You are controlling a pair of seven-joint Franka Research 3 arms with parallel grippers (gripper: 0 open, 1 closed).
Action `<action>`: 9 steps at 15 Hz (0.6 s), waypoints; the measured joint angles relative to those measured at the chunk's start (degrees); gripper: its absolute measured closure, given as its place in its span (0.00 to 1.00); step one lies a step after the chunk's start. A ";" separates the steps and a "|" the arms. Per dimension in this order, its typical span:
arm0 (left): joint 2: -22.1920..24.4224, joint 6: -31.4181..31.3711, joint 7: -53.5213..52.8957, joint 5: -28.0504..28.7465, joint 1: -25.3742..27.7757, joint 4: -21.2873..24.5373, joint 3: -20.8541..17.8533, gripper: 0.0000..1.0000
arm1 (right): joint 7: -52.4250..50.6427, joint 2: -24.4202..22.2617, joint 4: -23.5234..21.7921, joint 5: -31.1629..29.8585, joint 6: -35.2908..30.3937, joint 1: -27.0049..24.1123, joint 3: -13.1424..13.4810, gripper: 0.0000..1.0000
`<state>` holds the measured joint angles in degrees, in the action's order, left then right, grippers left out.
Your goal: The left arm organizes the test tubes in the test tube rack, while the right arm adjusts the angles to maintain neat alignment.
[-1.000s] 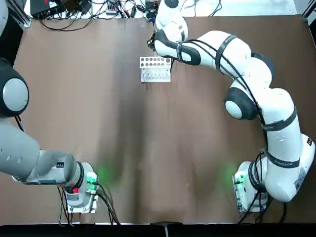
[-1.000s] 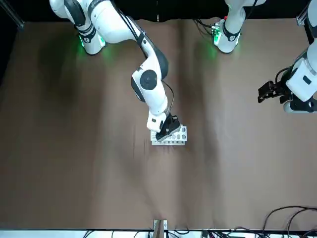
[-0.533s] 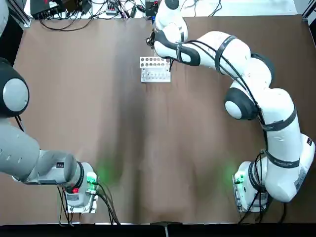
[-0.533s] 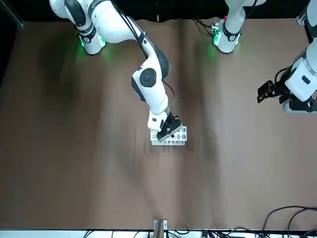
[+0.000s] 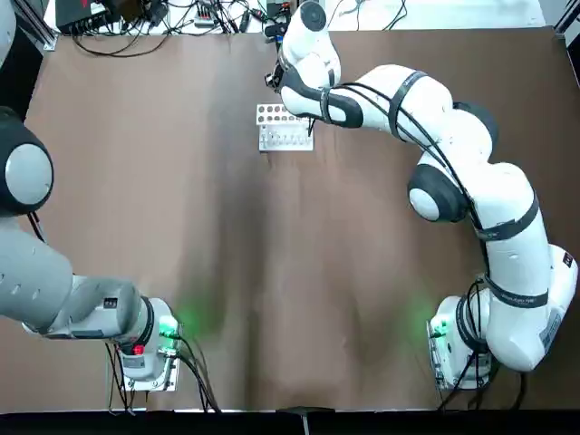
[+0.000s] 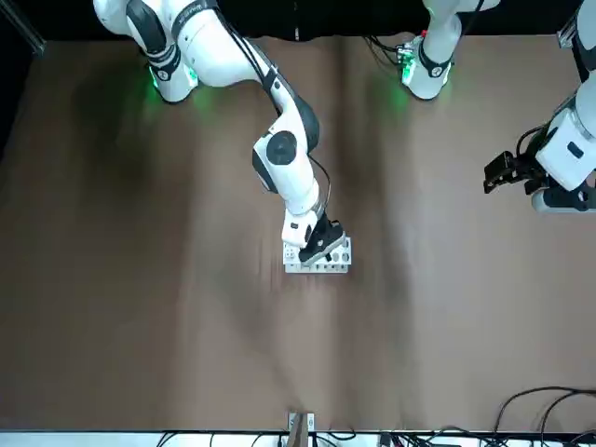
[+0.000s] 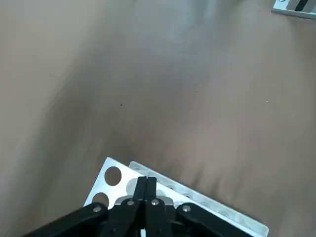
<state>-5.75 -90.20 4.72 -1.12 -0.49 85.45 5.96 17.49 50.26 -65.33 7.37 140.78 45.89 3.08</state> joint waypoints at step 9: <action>0.00 -0.04 0.00 0.00 -0.02 0.00 0.01 0.00 | -0.06 -0.05 0.00 -2.65 -2.07 -0.35 0.23 0.99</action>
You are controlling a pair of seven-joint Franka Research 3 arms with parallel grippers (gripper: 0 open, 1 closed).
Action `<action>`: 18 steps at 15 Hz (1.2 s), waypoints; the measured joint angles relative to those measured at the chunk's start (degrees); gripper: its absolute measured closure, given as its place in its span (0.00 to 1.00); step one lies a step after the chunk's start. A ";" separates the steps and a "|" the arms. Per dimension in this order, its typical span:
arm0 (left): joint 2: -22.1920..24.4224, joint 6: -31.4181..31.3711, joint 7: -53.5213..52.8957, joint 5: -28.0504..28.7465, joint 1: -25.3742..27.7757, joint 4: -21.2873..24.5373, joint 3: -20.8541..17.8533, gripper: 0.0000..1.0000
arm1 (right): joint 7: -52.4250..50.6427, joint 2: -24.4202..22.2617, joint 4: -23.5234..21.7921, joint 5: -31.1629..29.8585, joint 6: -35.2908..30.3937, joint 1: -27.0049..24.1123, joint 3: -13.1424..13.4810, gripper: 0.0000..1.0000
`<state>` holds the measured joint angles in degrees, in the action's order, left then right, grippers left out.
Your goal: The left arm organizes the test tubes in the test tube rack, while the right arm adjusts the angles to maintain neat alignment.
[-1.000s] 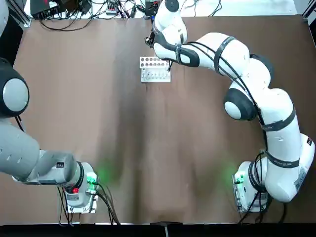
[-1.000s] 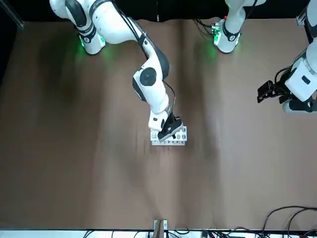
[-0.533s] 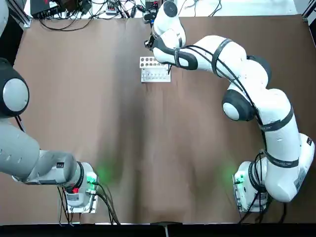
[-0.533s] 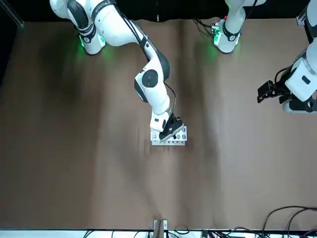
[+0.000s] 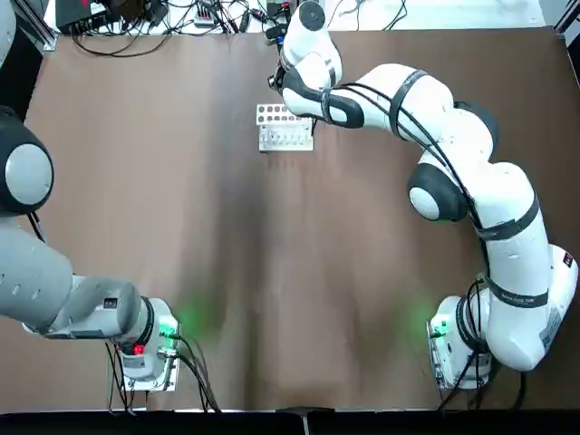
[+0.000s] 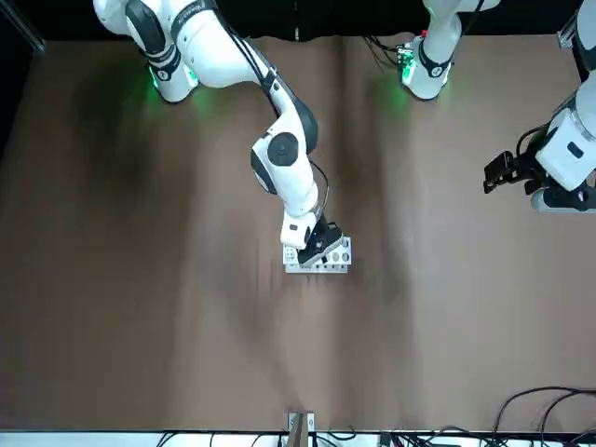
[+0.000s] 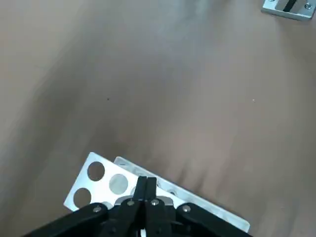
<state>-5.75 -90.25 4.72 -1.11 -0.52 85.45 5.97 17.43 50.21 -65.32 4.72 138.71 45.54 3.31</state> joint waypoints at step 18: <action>0.00 -0.01 0.03 0.00 -0.86 0.00 0.09 0.00 | -3.03 -4.46 0.89 0.50 -8.27 -1.82 -0.03 0.99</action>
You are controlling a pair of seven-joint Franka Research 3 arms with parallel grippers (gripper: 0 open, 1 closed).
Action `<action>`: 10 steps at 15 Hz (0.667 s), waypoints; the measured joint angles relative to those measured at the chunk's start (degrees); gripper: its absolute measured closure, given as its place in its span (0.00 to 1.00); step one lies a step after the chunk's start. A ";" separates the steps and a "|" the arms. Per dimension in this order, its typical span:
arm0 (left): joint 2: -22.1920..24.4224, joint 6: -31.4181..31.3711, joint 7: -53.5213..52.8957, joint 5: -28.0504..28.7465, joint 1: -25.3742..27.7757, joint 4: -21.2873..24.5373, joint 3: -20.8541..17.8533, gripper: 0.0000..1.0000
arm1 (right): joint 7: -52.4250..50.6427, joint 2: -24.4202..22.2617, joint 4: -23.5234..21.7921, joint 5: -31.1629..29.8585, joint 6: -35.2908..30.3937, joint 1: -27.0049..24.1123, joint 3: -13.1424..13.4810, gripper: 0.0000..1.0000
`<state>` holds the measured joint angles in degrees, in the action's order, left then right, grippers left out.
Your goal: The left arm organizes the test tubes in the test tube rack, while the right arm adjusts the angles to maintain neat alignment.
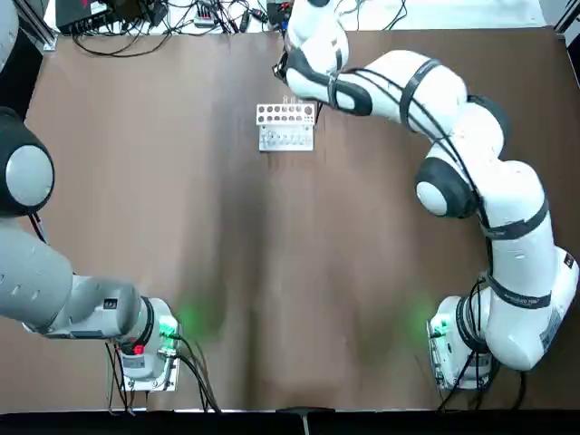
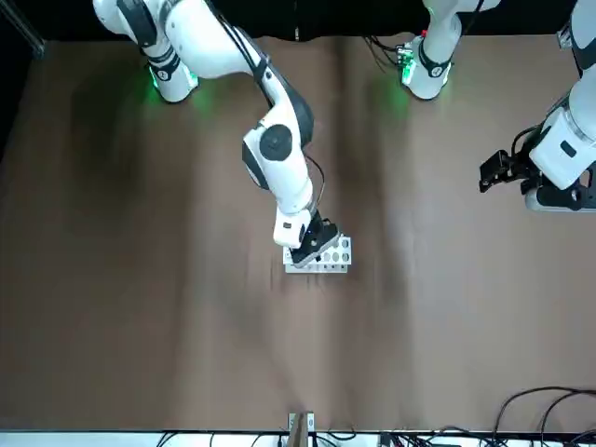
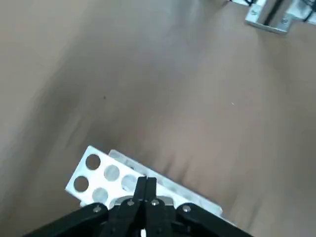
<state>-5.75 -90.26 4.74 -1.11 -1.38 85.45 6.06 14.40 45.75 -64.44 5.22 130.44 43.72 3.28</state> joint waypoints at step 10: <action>0.00 -0.01 0.00 0.00 0.02 0.02 -0.02 0.00 | -5.98 -18.06 0.98 2.32 -34.83 -14.82 0.37 0.99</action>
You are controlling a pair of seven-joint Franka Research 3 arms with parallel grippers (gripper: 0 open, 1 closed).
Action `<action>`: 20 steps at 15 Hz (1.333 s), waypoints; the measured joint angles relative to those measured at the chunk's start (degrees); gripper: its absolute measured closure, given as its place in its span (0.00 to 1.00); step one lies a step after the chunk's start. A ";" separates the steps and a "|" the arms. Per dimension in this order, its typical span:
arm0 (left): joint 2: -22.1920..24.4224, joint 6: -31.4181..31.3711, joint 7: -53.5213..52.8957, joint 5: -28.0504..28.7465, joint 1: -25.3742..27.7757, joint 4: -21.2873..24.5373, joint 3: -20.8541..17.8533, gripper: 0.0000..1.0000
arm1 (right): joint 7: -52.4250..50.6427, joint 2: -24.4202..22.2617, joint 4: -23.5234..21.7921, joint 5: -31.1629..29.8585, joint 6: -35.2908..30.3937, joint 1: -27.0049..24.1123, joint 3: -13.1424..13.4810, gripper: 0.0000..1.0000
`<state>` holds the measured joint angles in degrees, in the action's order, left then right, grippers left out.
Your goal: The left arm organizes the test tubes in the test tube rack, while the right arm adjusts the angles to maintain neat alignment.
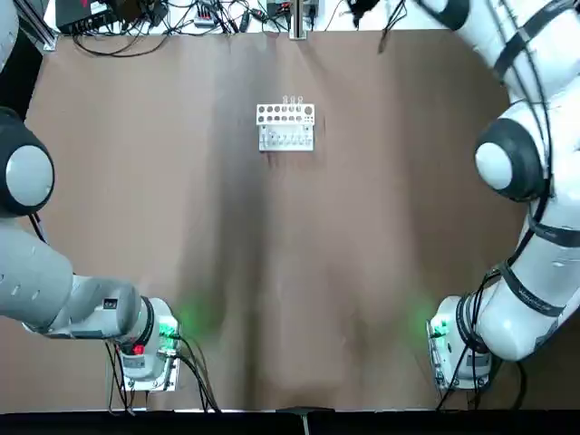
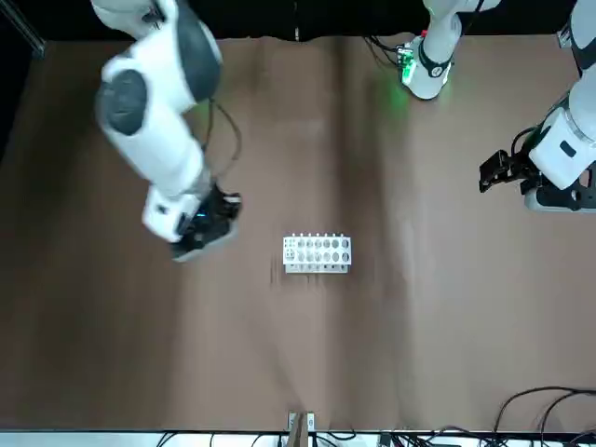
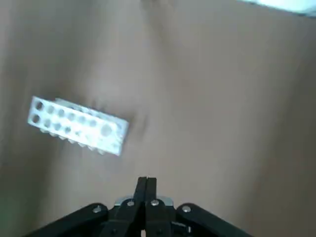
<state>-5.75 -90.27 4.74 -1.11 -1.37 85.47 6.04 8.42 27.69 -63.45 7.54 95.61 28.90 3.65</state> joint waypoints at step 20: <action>0.12 -1.17 0.01 4.78 -0.13 -0.07 0.97 0.00 | -8.15 -24.72 -24.33 -4.51 -12.23 -18.23 -0.21 0.59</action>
<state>-5.63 -91.44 4.76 3.67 -1.50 85.40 7.02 0.27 2.97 -87.78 3.03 83.38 10.66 3.44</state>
